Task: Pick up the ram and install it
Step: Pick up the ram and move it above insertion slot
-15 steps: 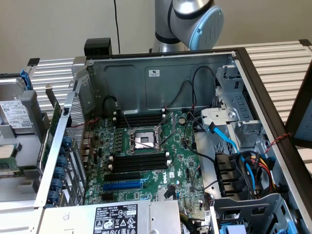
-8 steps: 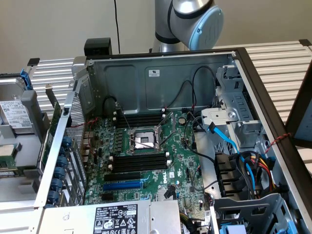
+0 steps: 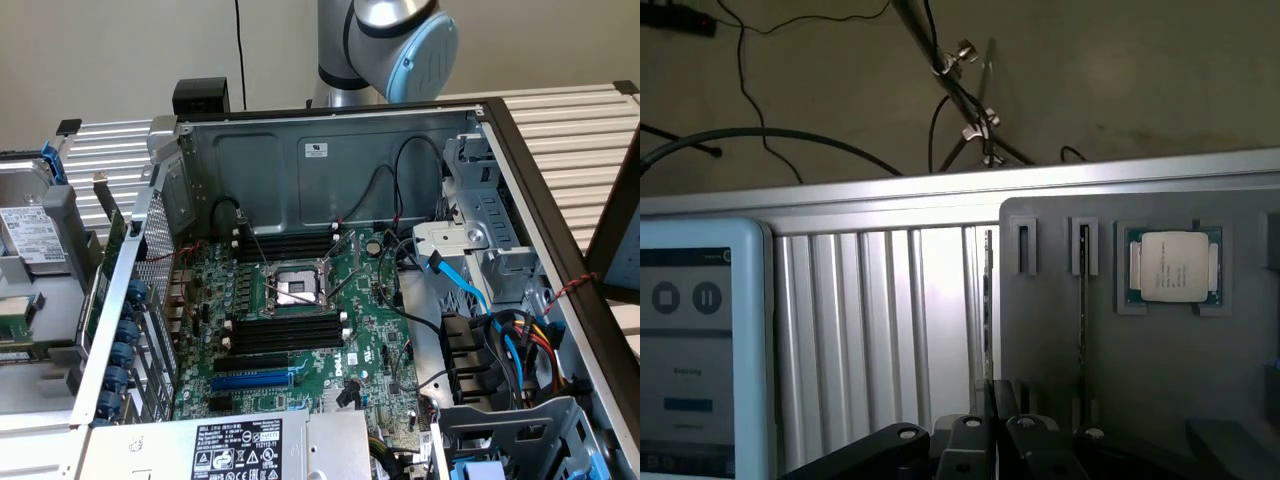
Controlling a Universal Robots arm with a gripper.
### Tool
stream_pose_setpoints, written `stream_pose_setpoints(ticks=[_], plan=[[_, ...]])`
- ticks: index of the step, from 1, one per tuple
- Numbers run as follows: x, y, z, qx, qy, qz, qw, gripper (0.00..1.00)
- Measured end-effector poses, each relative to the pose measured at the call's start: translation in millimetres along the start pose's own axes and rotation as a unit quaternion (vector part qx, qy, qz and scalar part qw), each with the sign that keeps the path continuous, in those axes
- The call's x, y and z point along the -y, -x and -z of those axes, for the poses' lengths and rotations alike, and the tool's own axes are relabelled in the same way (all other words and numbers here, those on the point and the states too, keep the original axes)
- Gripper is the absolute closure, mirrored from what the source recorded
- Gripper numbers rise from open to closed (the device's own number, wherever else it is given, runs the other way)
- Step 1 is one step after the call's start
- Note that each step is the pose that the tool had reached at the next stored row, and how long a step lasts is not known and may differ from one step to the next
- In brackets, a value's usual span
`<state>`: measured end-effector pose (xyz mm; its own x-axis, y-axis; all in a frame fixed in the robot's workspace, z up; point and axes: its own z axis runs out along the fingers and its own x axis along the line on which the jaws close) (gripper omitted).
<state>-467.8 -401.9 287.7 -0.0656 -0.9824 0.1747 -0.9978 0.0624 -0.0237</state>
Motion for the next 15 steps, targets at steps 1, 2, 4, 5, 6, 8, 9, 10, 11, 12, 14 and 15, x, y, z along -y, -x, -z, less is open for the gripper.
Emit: stream_pose_setpoints(ticks=[1, 2, 4, 5, 6, 8, 9, 10, 11, 12, 14, 15], plan=[[0.0, 0.0, 0.0, 0.0000, 0.0000, 0.000, 1.0000, 0.88], [0.0, 0.0, 0.0, -0.0001, 0.0001, 0.000, 1.0000, 0.88], [-0.1, 0.1, 0.1, -0.0001, 0.0001, 0.000, 1.0000, 0.88], [0.0, 0.0, 0.1, -0.0001, 0.0001, 0.000, 1.0000, 0.88], [-0.1, 0.0, 0.2, -0.0001, 0.0001, 0.000, 1.0000, 0.88], [-0.1, 0.0, 0.2, -0.0001, 0.0001, 0.000, 1.0000, 0.88], [-0.1, 0.0, 0.1, -0.0001, 0.0001, 0.000, 1.0000, 0.88], [-0.1, 0.0, 0.2, -0.0001, 0.0001, 0.000, 1.0000, 0.88], [-0.1, 0.0, 0.2, -0.0001, 0.0001, 0.000, 1.0000, 0.88], [-0.1, 0.0, 0.2, -0.0001, 0.0001, 0.000, 1.0000, 0.88], [-0.1, 0.0, 0.2, -0.0001, 0.0001, 0.000, 1.0000, 0.88], [-0.1, 0.1, 0.2, 0.0002, 0.0002, 0.000, 1.0000, 0.88]])
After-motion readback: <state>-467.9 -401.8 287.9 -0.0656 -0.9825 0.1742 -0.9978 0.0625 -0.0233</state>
